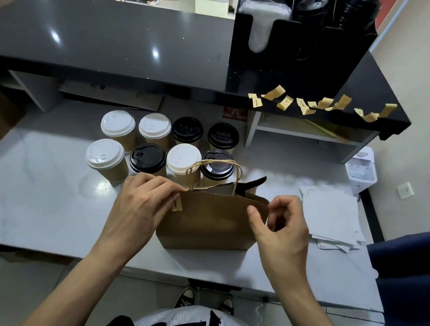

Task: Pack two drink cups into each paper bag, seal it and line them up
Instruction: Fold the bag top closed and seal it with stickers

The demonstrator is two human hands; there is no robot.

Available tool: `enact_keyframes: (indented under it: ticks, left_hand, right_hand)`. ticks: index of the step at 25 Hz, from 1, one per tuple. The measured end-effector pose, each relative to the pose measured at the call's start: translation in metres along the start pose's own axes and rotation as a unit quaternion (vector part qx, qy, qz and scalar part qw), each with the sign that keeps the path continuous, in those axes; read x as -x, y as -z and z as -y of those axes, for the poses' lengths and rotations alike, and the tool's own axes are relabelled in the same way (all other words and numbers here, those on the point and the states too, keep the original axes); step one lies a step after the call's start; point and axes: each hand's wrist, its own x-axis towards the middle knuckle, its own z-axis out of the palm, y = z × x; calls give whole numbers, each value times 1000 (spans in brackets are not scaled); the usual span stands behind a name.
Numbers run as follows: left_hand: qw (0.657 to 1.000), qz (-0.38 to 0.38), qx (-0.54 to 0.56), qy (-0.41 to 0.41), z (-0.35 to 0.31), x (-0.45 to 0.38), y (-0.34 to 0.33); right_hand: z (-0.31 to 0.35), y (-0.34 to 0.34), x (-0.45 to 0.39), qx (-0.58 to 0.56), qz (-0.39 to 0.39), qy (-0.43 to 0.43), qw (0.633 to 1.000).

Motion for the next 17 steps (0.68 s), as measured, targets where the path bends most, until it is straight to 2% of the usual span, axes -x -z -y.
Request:
enact_keyframes:
  ticks: [2,6,9,11,14,17]
  left_hand:
    - [1000,2,0,9,-2,0,1]
    - [999,-17,10,28,-9,0,0]
    - [994,-94,40,37,-23,-2,3]
    - [989,-137,61,8,-36,-2,6]
    - [988,-102,100,-51,-54,-2,3]
    - [991,-46,107,-66,-67,-5,-6]
  right_hand:
    - [-4,7,-8,11,4,2,1000]
    - [-9,16,-22,53,85,27,995]
    - [-13,20,-30,71,161,32,984]
    - [-15,21,-35,73,187,34,979]
    - [-18,23,-41,56,186,62,979]
    - [-19,24,-45,52,163,83,982]
